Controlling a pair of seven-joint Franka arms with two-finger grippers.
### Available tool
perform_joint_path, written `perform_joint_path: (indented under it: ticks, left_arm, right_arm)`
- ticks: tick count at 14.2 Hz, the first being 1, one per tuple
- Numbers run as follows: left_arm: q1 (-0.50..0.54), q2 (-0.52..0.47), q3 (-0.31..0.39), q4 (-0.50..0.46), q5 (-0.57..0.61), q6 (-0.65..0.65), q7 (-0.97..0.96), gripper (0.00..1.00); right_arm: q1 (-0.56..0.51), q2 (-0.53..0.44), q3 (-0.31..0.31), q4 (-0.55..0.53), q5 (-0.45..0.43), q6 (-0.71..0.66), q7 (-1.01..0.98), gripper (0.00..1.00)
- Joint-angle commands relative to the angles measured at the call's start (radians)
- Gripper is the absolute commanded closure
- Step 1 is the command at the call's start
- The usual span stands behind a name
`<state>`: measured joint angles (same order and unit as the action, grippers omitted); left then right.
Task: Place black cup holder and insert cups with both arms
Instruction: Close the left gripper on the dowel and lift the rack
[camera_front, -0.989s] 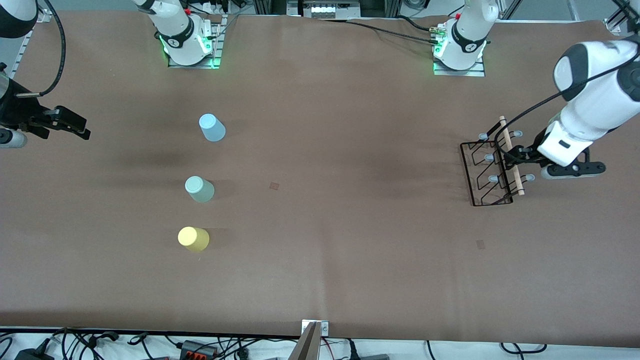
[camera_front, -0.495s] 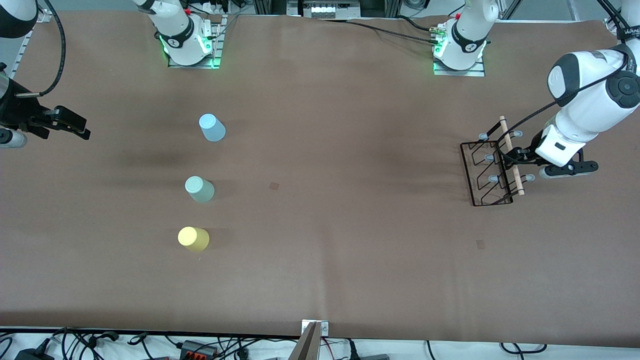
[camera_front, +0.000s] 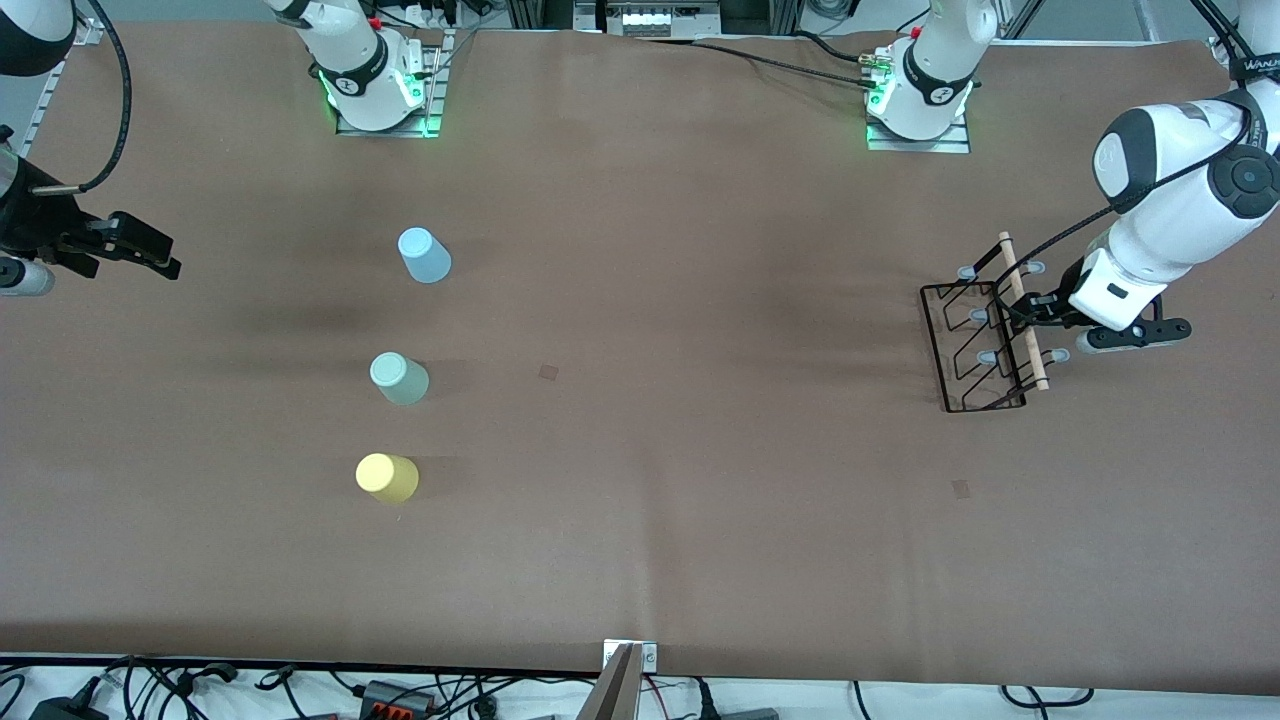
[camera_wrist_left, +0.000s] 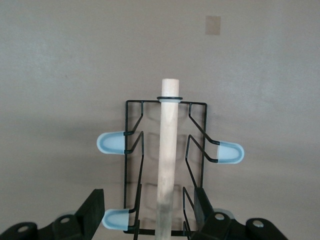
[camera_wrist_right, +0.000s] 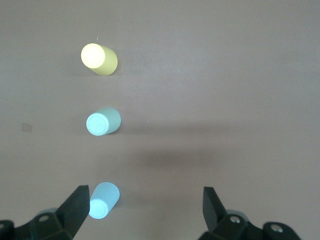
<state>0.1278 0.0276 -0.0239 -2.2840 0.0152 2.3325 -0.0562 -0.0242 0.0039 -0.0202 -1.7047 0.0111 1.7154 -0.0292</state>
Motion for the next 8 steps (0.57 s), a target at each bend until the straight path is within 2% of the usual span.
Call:
perform_joint_path:
  ticks: [1, 5, 7, 8]
  left_arm:
    - [0.000, -0.034, -0.005, -0.040, -0.032, 0.010, 0.021, 0.29]
    - [-0.004, -0.032, -0.005, -0.055, -0.052, 0.010, 0.019, 0.44]
    - [-0.005, -0.034, -0.005, -0.055, -0.058, 0.008, 0.019, 0.57]
    - [-0.005, -0.034, -0.005, -0.054, -0.058, 0.008, 0.019, 0.67]
  right_arm:
    - [-0.008, -0.019, 0.011, -0.009, -0.011, 0.003, 0.003, 0.00]
    - [-0.008, -0.019, 0.011, -0.010, -0.011, 0.003, 0.003, 0.00]
    - [-0.008, -0.018, 0.011, -0.009, -0.011, 0.003, 0.003, 0.00]
    - [-0.008, -0.018, 0.011, -0.009, -0.011, 0.003, 0.003, 0.00]
